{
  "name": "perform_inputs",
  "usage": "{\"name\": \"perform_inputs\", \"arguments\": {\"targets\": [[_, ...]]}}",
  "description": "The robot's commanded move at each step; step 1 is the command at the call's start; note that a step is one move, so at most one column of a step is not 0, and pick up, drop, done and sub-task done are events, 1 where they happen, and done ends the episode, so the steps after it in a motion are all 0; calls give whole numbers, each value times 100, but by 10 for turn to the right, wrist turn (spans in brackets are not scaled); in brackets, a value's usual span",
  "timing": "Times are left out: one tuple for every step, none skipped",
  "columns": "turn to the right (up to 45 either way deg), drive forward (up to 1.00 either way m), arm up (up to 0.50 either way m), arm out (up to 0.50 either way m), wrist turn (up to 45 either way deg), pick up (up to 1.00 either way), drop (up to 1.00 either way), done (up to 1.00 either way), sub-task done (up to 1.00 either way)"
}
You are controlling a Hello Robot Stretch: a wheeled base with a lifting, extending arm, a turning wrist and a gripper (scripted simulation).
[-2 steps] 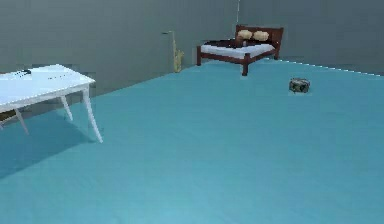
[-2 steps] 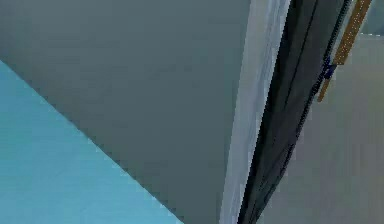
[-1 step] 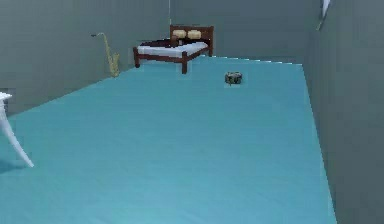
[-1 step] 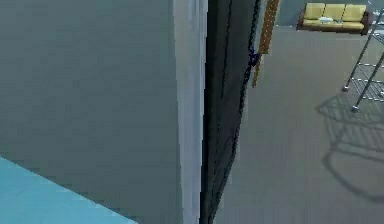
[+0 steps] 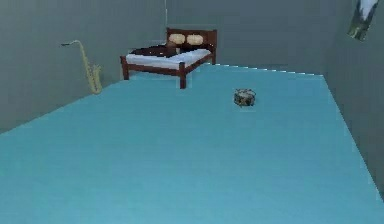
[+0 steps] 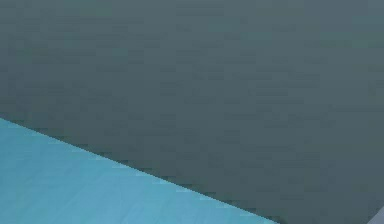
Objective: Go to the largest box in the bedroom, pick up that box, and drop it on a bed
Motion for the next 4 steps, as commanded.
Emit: {"name": "perform_inputs", "arguments": {"targets": [[30,0,0,0,0,0,0,0,0],[0,100,0,0,0,0,0,0,0],[0,100,0,0,0,0,0,0,0],[0,100,0,0,0,0,0,0,0]]}}
